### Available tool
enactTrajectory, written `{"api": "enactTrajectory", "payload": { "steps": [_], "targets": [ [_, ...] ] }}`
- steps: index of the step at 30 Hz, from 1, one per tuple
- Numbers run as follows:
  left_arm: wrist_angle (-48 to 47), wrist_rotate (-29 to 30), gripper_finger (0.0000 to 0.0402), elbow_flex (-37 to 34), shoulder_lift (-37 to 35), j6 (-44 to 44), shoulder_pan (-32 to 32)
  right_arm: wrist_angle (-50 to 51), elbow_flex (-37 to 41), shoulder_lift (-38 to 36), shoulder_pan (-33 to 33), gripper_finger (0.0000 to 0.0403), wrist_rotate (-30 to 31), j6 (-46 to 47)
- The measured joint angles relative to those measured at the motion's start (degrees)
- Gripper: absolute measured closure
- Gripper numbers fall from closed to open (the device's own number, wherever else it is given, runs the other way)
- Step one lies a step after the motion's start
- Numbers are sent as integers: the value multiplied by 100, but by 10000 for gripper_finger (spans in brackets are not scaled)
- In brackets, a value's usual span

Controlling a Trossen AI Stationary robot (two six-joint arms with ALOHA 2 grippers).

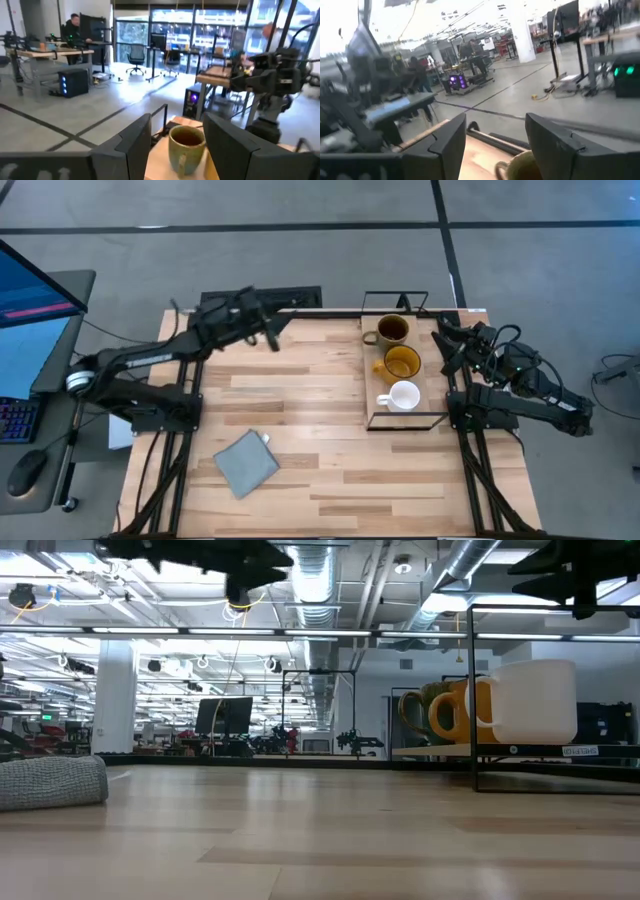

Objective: Stack small to large cups/mugs on shelf
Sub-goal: Put the green mug on the shelf

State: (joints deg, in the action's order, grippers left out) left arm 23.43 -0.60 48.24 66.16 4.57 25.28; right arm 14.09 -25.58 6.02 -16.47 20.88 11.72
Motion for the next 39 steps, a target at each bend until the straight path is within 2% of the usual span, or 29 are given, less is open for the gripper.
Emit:
{"api": "enactTrajectory", "payload": {
  "steps": [4, 9, 14, 19, 24, 27, 34, 39],
  "targets": [
    [502, 95, 230, -819, -592, 358, -27, 46, -1, 0, -3, 177, 5, 623],
    [470, 136, 230, -1360, -872, 513, -23, 393, -211, 326, -113, 177, 178, 1251],
    [411, 139, 230, -1477, -869, 714, -28, 886, -1142, 1450, -335, 177, 194, 1198],
    [420, 133, 230, -1473, -871, 617, -75, 1919, -2647, 2671, -752, 177, 169, 1514],
    [369, 91, 230, -1472, -871, 613, -73, 4121, -4334, 3862, -1178, 177, -534, 1832],
    [298, 87, 230, -1472, -871, 613, -73, 4992, -5017, 4499, -1385, 177, -1102, 1830],
    [138, 58, 230, -1472, -871, 495, -73, 5430, -5674, 5576, -1903, 177, -1917, 1362],
    [-154, 50, 230, -1470, -871, 471, -73, 5806, -5692, 6166, -2262, 177, -1954, 1218]
  ]
}}
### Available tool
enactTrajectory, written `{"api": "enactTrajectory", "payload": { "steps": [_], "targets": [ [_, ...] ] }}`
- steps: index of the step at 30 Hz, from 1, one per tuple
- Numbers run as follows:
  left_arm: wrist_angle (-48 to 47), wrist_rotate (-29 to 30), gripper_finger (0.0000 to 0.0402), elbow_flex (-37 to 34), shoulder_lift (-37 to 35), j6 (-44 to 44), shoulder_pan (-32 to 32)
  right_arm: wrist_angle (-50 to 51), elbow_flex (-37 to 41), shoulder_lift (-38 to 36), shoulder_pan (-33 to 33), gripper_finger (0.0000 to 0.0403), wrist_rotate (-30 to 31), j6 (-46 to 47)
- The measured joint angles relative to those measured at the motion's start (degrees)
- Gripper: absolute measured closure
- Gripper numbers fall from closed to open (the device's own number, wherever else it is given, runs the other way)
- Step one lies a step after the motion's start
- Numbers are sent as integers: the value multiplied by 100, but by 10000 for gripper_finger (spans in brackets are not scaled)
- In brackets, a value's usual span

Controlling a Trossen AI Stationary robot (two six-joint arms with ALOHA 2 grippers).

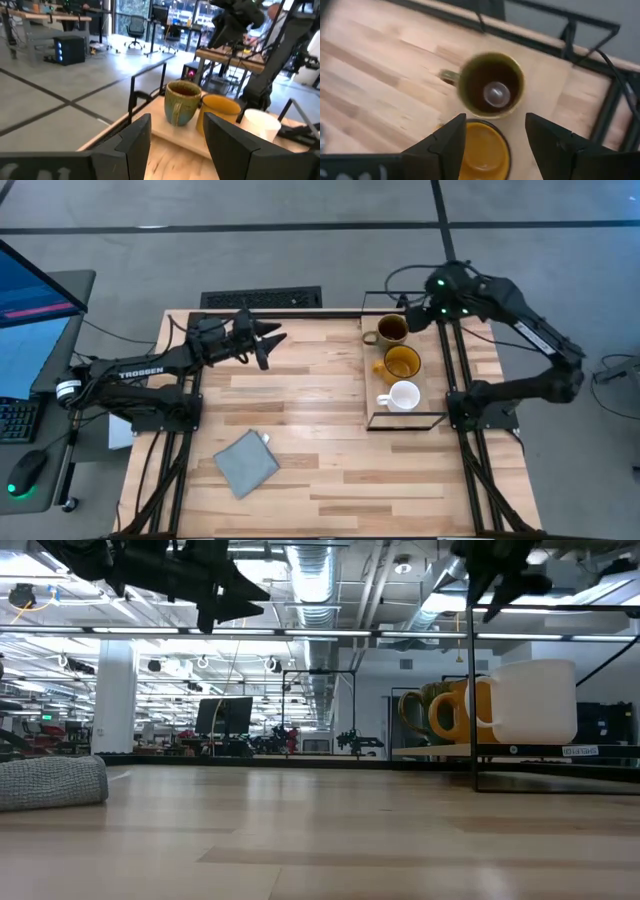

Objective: Stack small to large cups/mugs on shelf
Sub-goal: Put the green mug on the shelf

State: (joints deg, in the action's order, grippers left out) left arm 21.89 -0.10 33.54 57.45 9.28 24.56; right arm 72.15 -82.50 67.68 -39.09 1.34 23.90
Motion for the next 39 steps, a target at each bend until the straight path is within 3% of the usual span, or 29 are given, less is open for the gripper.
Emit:
{"api": "enactTrajectory", "payload": {
  "steps": [14, 39],
  "targets": [
    [-546, -9, 230, 4, 2, -17, -2, -77, 0, 1297, -949, 177, -476, -795],
    [-729, -10, 230, 4, 2, -2, -2, -57, 9, 2309, -864, 185, -553, -1150]
  ]
}}
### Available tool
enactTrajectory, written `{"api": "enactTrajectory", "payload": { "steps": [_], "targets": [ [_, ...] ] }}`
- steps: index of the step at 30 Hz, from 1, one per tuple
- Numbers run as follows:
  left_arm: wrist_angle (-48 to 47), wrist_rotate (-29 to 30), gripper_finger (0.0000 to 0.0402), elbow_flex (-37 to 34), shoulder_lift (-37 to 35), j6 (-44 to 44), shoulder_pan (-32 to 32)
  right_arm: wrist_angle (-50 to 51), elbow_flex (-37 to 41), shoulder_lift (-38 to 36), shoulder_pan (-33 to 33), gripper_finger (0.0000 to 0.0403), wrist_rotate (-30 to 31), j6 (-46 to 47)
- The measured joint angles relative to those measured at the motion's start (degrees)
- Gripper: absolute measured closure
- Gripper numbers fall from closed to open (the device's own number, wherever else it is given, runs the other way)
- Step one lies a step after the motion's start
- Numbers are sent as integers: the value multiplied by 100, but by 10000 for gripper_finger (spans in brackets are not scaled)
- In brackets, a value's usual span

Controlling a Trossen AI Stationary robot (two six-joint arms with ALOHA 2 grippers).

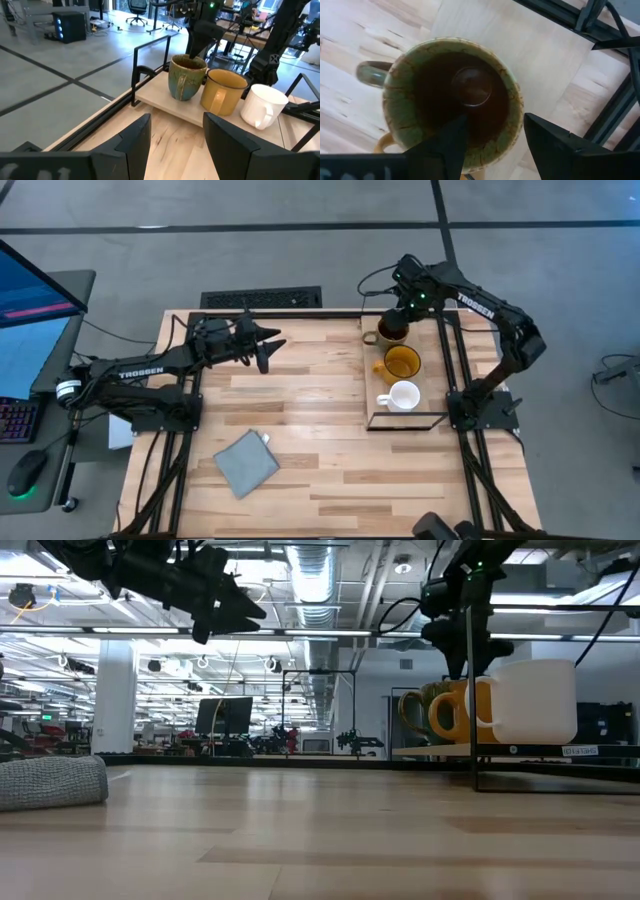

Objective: Stack small to large cups/mugs on shelf
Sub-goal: Put the green mug on the shelf

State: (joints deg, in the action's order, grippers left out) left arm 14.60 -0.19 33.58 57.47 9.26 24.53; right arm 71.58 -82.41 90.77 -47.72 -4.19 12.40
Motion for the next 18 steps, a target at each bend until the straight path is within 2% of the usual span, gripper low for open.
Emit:
{"api": "enactTrajectory", "payload": {
  "steps": [14, 18],
  "targets": [
    [-117, 43, 230, 0, 2, 0, 0, 126, 19, 42, -93, 253, 179, 113],
    [-119, 47, 230, 0, 2, 2, 0, 299, 26, 47, -127, 270, 609, 141]
  ]
}}
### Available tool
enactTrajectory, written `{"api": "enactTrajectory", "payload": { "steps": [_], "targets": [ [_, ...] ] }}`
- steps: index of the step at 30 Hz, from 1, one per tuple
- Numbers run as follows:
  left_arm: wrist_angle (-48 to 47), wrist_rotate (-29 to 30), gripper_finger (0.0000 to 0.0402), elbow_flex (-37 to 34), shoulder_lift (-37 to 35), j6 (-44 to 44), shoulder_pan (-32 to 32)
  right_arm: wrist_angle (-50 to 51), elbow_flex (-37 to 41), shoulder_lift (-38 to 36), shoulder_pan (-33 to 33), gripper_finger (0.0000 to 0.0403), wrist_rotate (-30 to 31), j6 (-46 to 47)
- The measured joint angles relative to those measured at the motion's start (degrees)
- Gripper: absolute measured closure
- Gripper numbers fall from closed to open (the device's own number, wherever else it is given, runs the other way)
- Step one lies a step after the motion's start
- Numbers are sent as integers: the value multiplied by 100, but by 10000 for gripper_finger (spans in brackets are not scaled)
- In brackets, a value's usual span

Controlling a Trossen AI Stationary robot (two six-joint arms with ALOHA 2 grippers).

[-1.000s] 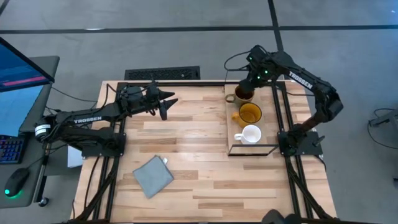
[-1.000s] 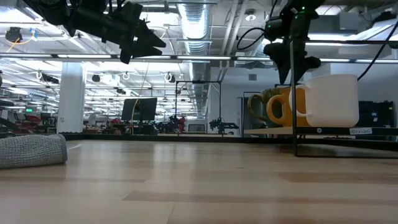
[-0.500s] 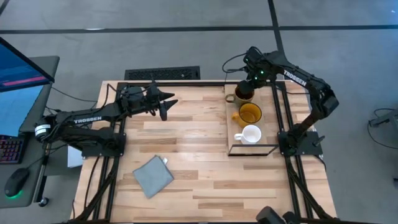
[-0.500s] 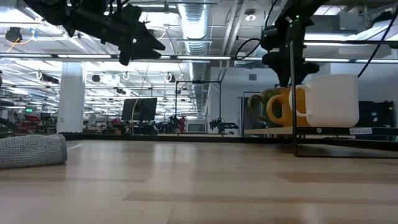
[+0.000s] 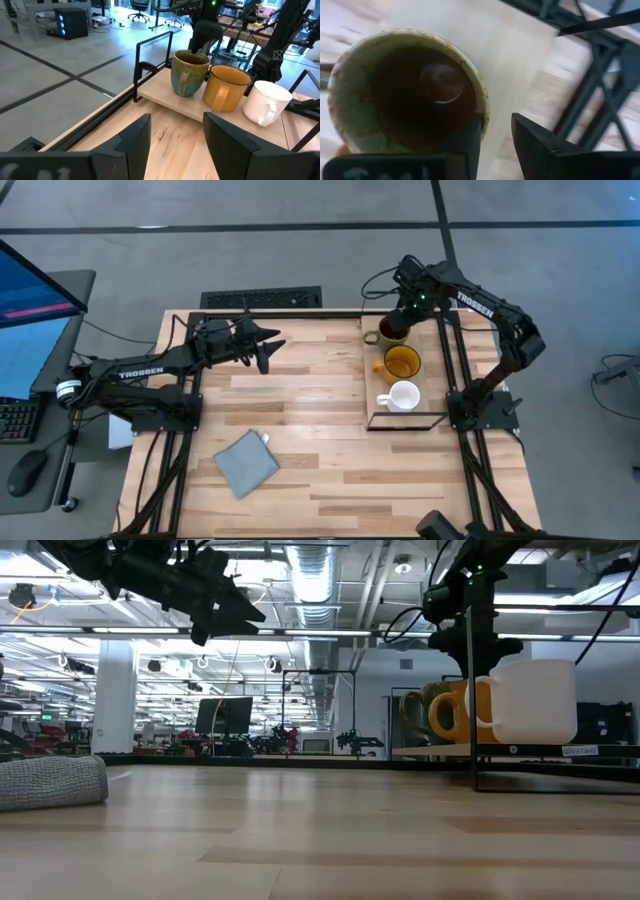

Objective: Stack small to large cups/mugs on shelf
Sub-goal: Put the green mug on the shelf

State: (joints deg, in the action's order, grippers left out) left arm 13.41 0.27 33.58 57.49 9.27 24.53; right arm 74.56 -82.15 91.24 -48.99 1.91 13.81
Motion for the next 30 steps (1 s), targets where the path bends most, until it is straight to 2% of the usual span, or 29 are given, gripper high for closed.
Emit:
{"api": "enactTrajectory", "payload": {
  "steps": [7, 30],
  "targets": [
    [0, 4, 230, 0, 0, -6, 0, -40, 0, 0, -2, 284, 142, 27],
    [-3, 11, 230, 0, 0, -13, 0, 249, 0, 0, 100, 285, 122, 177]
  ]
}}
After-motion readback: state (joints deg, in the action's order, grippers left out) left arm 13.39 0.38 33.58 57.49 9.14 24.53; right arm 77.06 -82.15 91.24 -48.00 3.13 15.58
